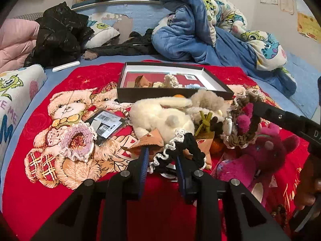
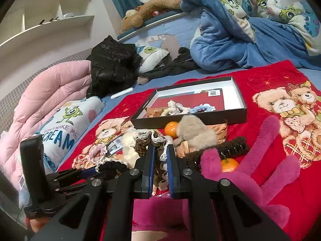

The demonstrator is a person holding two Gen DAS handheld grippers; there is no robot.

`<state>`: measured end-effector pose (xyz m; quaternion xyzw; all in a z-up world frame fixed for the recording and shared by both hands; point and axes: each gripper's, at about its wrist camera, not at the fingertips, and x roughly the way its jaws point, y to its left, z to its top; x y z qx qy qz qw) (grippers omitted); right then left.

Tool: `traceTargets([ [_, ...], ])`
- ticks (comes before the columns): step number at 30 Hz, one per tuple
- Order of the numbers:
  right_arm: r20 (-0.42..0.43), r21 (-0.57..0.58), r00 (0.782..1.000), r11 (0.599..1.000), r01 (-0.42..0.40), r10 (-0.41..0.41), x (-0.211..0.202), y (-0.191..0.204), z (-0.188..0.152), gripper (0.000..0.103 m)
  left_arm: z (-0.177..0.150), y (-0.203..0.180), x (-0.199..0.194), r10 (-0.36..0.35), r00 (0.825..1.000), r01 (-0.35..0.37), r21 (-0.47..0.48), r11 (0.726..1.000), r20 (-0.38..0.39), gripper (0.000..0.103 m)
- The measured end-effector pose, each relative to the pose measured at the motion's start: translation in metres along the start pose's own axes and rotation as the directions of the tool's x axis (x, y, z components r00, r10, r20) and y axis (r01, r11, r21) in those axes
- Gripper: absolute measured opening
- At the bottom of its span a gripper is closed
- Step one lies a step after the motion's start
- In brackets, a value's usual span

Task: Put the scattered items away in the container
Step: 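Close left tool on black lace scrunchie while right tool holds brown scrunchie, then lift brown scrunchie with right tool while left tool lifts black scrunchie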

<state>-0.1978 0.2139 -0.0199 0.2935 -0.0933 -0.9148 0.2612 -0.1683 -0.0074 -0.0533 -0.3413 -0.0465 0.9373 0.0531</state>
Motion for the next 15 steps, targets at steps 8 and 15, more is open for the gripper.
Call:
traceTargets([
  [8, 0.009, 0.021, 1.000, 1.000, -0.013, 0.013, -0.003, -0.004, 0.001, 0.012, 0.005, -0.003, -0.015, -0.025, 0.998, 0.025, 0.009, 1.000, 0.065, 0.025],
  [15, 0.016, 0.032, 1.000, 0.999, -0.024, 0.023, -0.004, -0.006, 0.002, 0.012, 0.006, -0.005, -0.023, -0.041, 0.994, 0.040, 0.014, 0.999, 0.102, 0.021],
])
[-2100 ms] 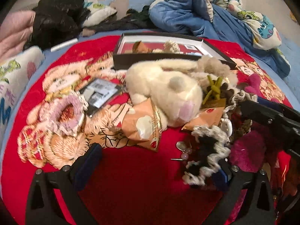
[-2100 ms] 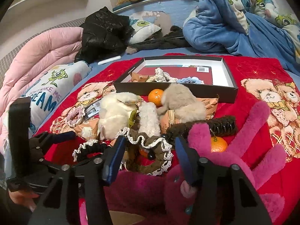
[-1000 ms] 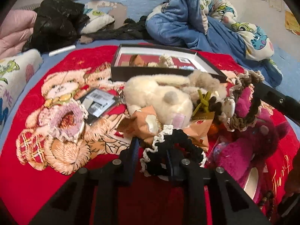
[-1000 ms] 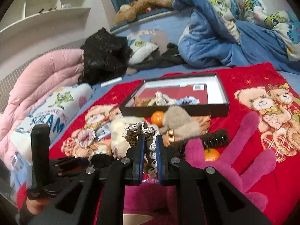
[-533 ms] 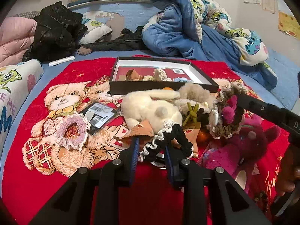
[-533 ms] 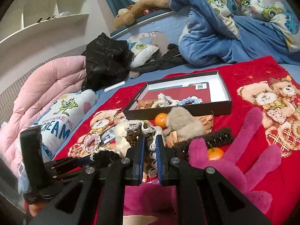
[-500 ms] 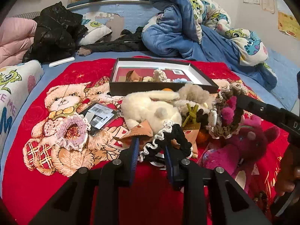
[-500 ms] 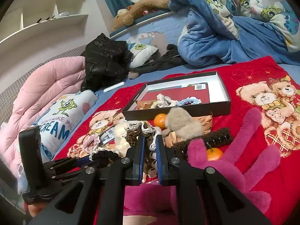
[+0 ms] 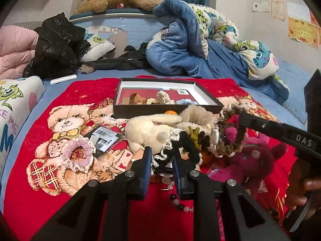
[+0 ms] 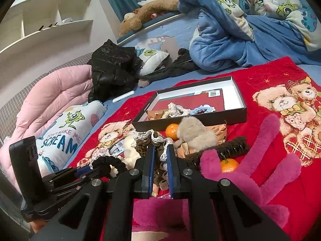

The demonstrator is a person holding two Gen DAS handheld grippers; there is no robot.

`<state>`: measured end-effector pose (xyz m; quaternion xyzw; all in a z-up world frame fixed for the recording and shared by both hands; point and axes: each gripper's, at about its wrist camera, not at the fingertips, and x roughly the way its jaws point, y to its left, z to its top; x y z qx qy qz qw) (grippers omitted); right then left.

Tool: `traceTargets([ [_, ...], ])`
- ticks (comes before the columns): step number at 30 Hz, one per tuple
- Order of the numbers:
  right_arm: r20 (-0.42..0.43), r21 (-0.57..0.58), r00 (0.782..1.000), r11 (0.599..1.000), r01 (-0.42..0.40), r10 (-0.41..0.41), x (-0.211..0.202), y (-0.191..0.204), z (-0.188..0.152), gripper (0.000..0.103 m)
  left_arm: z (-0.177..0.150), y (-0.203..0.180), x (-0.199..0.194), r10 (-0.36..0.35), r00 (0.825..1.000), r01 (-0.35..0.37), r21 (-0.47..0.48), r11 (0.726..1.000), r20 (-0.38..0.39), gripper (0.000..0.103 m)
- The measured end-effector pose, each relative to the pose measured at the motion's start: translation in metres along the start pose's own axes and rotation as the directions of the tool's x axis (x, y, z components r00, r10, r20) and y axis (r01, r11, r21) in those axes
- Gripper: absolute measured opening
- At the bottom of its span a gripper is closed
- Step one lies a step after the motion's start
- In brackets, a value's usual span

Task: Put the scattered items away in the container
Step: 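Lift brown scrunchie with right tool while left tool lifts black scrunchie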

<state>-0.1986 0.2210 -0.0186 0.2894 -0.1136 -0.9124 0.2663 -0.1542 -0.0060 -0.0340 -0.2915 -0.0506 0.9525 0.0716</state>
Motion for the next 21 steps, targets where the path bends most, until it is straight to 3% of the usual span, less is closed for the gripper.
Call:
traceTargets([
  [4, 0.003, 0.001, 1.000, 1.000, -0.006, 0.006, -0.0008, 0.0009, -0.0001, 0.012, 0.0020, 0.0016, -0.0055, -0.005, 1.000, 0.005, -0.013, 1.000, 0.030, 0.014],
  [10, 0.003, 0.000, 1.000, 1.000, -0.008, 0.008, -0.0007, 0.0011, -0.0002, 0.012, -0.0003, 0.0011, 0.0004, 0.002, 1.000, -0.002, -0.011, 1.000, 0.006, 0.011],
  [21, 0.017, 0.009, 1.000, 1.000, -0.008, 0.008, -0.0004, 0.0006, 0.0005, 0.012, 0.0021, -0.0021, -0.0093, 0.000, 0.999, 0.001, -0.018, 1.000, 0.047, 0.010],
])
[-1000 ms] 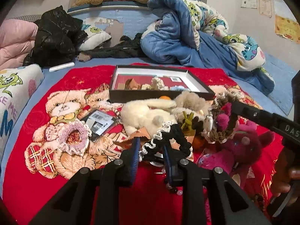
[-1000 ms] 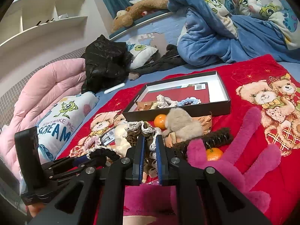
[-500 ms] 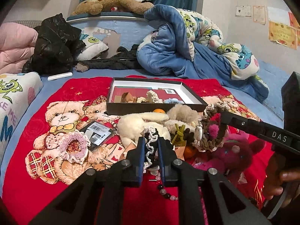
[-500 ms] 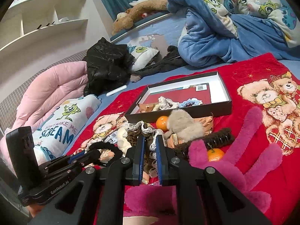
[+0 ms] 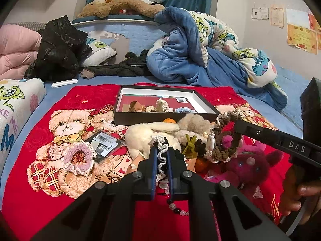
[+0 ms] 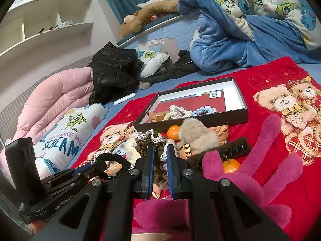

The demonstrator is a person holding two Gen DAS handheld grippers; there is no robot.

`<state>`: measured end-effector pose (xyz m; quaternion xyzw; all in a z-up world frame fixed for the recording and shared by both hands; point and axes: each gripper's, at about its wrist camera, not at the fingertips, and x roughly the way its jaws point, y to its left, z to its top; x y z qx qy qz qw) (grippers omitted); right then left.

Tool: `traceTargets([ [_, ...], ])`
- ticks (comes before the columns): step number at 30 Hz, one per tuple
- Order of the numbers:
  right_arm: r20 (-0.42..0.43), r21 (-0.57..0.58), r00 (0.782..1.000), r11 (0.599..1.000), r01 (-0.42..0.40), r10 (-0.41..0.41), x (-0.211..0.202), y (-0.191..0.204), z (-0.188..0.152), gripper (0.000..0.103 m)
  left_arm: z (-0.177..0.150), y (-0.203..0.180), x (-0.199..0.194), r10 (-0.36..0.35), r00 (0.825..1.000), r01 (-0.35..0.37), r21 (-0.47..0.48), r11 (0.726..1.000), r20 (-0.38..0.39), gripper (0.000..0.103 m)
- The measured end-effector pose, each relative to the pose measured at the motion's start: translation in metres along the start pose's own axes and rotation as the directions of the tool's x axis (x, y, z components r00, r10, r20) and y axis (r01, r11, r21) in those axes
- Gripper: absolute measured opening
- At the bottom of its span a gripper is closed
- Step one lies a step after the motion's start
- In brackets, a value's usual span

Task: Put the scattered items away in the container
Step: 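Lift brown scrunchie with right tool while left tool lifts black scrunchie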

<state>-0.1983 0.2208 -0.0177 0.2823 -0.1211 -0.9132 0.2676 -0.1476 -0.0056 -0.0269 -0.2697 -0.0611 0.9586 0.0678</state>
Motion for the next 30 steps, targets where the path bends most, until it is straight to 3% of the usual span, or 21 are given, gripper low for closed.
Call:
traceTargets([
  [9, 0.065, 0.000, 0.998, 1.000, 0.023, -0.023, -0.011, 0.003, 0.004, 0.012, 0.001, -0.006, -0.005, 0.011, 1.000, -0.011, 0.014, 1.000, 0.017, 0.010],
  [17, 0.063, 0.026, 0.998, 0.999, 0.018, -0.020, -0.012, -0.003, 0.004, 0.012, 0.004, -0.009, -0.003, -0.004, 1.000, 0.004, 0.009, 1.000, 0.000, 0.010],
  [30, 0.071, 0.017, 0.997, 1.000, 0.022, -0.023, -0.021, 0.008, 0.021, 0.012, 0.049, -0.010, -0.003, -0.052, 0.999, 0.051, -0.044, 0.998, -0.013, 0.010],
])
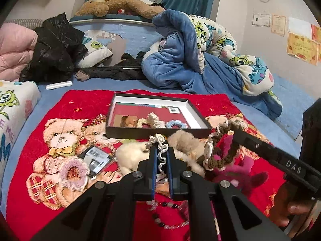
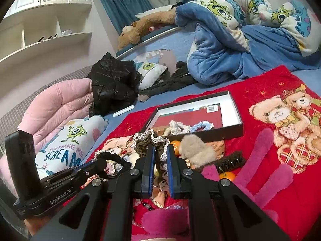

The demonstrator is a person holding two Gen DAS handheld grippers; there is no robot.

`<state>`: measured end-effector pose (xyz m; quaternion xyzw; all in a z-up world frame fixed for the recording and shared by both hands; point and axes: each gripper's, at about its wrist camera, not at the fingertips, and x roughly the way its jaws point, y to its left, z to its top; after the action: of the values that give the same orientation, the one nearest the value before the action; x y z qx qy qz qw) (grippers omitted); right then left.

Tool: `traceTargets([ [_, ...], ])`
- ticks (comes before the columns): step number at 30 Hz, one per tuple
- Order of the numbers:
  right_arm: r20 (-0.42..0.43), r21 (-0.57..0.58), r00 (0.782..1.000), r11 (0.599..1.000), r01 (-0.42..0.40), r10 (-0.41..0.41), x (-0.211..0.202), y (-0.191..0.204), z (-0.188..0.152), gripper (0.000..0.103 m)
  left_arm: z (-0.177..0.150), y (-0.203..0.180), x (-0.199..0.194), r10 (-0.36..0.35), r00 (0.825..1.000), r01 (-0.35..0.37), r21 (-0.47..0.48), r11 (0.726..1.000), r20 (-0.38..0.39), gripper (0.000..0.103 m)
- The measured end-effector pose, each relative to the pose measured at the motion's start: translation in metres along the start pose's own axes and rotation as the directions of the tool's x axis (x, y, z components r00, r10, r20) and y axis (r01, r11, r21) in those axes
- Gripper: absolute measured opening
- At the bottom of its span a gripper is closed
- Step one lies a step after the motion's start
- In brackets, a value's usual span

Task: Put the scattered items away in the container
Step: 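Lift brown scrunchie with right tool while left tool lifts black scrunchie, then carry both held scrunchies over the black box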

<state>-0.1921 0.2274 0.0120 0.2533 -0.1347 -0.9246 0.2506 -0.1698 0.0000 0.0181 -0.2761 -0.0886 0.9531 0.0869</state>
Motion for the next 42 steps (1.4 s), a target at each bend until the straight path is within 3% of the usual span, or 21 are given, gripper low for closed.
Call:
traceTargets([
  [10, -0.002, 0.015, 1.000, 1.000, 0.026, -0.026, 0.001, -0.009, 0.013, 0.012, 0.014, -0.032, 0.019, 0.000, 1.000, 0.001, 0.064, 0.998, -0.011, 0.010],
  [20, -0.027, -0.029, 0.997, 0.997, 0.072, -0.072, 0.014, -0.010, 0.032, 0.012, 0.038, -0.035, 0.046, 0.038, 0.999, -0.035, 0.085, 0.996, -0.034, 0.010],
  [24, -0.037, -0.059, 0.995, 0.994, 0.088, -0.090, 0.026, -0.015, 0.049, 0.012, 0.055, -0.036, 0.063, 0.016, 0.999, -0.013, 0.061, 0.998, -0.050, 0.010],
  [33, -0.098, -0.032, 0.991, 0.996, 0.088, -0.091, 0.069, -0.051, 0.079, 0.012, 0.087, -0.046, 0.123, 0.032, 0.996, -0.024, 0.090, 0.996, -0.083, 0.010],
  [42, -0.110, -0.065, 0.987, 0.992, 0.108, -0.115, 0.125, -0.086, 0.120, 0.012, 0.120, -0.052, 0.192, 0.090, 0.993, -0.081, 0.121, 0.989, -0.072, 0.010],
])
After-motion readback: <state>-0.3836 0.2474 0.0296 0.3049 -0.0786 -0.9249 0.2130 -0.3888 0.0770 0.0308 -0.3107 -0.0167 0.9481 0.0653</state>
